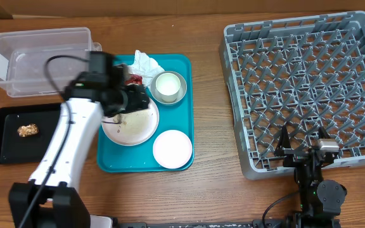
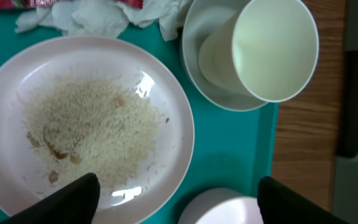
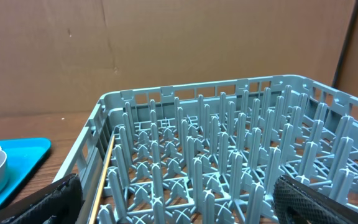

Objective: Sort waste into correct bins and load items into the dishwasher
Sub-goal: 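Grasp the rim of the white rice plate with the left gripper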

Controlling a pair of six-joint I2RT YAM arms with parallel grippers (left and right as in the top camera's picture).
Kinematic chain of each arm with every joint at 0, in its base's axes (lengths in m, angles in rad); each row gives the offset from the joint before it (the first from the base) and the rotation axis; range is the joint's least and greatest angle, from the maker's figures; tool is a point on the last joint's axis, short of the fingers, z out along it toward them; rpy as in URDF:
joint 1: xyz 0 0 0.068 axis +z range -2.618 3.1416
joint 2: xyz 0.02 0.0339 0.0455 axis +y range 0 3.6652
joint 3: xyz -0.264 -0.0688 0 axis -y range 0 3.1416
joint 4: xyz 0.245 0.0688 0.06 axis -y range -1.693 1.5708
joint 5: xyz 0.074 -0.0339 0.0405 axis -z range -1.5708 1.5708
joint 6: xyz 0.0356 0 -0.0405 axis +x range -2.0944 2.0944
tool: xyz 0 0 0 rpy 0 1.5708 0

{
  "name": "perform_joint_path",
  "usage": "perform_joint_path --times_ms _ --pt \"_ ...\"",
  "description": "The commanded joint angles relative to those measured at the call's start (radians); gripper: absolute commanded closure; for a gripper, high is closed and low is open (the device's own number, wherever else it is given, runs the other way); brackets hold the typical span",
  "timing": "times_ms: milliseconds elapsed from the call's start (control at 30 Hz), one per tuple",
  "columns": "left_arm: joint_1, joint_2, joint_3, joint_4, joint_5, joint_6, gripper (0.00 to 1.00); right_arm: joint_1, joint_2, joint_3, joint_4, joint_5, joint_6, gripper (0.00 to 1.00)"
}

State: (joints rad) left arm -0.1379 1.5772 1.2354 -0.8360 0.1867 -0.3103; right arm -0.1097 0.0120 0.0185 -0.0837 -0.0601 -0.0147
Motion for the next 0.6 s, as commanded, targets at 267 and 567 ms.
perform_joint_path --times_ms 267,567 --pt "-0.243 0.066 -0.010 0.045 -0.388 -0.277 0.36 -0.003 -0.009 -0.010 0.003 0.006 -0.001 0.00" --pt "-0.244 0.244 -0.010 0.053 -0.287 -0.277 0.36 -0.003 -0.009 -0.010 0.003 0.007 -0.001 0.00"
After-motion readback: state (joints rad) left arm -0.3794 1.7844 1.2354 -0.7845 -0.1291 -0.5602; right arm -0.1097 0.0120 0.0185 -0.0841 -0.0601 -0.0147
